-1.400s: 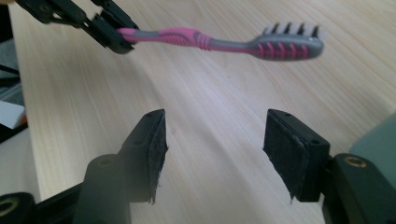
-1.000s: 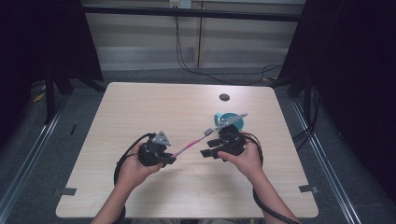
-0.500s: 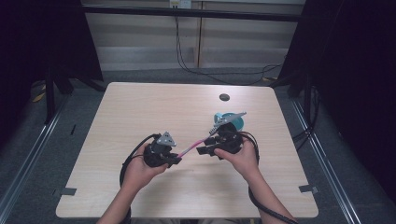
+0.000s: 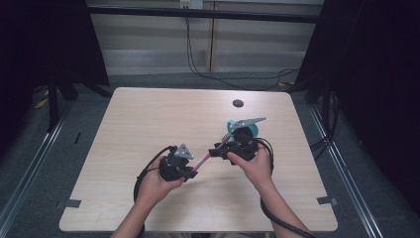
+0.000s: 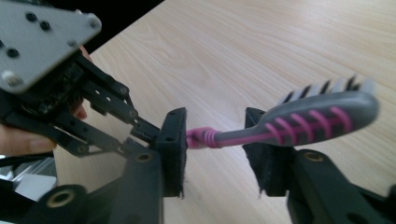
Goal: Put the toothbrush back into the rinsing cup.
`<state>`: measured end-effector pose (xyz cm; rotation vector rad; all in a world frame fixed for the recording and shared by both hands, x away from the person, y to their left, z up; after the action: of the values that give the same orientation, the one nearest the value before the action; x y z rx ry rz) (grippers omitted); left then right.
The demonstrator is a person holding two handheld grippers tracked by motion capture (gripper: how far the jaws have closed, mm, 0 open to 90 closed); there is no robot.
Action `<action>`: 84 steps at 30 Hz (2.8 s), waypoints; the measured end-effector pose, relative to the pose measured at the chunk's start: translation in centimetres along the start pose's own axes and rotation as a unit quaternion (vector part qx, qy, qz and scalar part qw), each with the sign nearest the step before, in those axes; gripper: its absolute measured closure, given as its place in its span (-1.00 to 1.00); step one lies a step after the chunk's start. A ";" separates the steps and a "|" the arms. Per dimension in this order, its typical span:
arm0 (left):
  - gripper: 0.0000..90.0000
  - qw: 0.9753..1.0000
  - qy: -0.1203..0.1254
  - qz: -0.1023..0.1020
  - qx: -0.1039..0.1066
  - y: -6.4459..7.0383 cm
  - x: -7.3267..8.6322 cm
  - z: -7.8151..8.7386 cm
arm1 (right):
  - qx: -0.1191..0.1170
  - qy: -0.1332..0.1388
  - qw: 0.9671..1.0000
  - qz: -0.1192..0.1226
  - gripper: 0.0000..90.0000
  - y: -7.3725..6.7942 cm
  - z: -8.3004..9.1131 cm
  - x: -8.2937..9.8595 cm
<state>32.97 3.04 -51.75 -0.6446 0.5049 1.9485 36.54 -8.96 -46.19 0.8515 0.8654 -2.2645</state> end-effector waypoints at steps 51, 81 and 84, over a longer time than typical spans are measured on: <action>-0.57 1.000 0.009 -0.028 -0.002 0.9 -0.6 -1.7 | -0.002 0.030 1.000 -0.005 0.85 0.7 2.9 -2.0; -0.62 0.999 -0.005 -0.031 -0.029 -1.5 3.7 -2.8 | 0.019 0.035 0.999 0.005 0.85 2.1 5.6 -2.9; -0.62 0.999 0.002 -0.015 -0.031 -1.6 4.0 -3.1 | 0.023 0.036 0.999 0.006 0.85 2.2 5.9 -3.1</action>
<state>33.62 4.60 -56.77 -0.6915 0.4358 1.9416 37.91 -13.79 -41.31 0.9610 0.8400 -2.2630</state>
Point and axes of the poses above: each handheld gripper's, and its own axes: z roughly backward along the jaws, x roughly out of its underside, y roughly to its right, the point moved 9 cm from there along -z, roughly forward along the jaws, and after that the axes turned 2 degrees about -z, right-handed, at the moved point
